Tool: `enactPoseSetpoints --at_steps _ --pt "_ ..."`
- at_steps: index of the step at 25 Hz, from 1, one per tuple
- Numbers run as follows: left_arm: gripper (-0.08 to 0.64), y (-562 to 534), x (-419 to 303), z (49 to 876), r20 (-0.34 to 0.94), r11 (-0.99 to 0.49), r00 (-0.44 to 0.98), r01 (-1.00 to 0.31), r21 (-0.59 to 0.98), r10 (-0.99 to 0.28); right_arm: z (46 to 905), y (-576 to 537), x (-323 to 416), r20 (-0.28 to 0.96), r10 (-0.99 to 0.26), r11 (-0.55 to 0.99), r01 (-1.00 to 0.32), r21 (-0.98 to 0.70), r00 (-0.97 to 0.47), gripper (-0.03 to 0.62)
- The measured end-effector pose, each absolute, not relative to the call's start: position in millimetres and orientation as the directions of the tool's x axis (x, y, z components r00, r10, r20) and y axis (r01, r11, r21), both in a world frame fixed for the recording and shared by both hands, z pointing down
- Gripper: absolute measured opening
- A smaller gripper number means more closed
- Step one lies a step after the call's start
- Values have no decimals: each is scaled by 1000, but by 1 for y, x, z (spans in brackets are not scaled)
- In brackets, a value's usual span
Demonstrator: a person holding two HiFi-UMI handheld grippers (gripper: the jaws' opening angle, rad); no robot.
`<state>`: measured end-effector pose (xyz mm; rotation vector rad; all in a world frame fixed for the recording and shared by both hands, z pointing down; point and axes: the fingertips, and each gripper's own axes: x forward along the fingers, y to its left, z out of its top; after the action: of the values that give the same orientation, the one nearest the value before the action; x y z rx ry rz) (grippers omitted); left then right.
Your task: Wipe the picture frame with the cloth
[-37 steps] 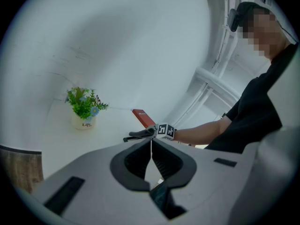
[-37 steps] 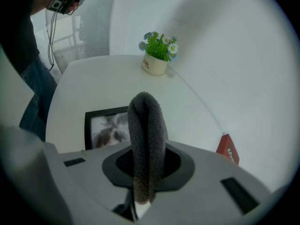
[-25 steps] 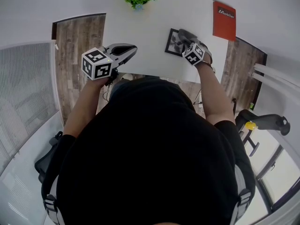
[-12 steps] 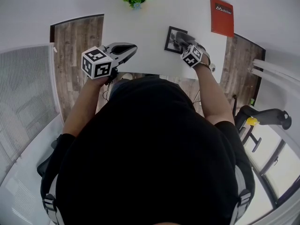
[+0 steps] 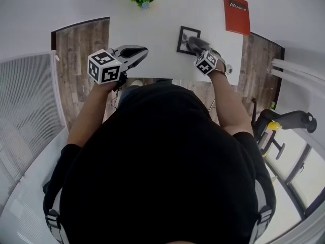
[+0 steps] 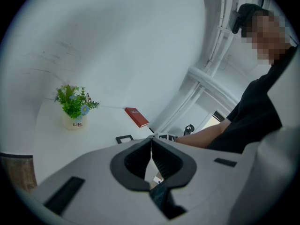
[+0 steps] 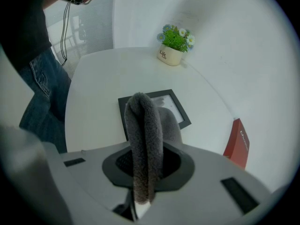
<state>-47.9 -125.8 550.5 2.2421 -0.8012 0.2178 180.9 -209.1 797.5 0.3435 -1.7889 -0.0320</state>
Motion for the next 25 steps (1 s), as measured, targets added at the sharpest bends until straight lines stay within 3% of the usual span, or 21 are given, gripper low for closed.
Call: enactPoseSetpoints --at_steps 25 --pt "11 -112 -70 547 333 -533 802 -584 612 -497 800 -162 180 957 -235 944 -275 182 -173 44"
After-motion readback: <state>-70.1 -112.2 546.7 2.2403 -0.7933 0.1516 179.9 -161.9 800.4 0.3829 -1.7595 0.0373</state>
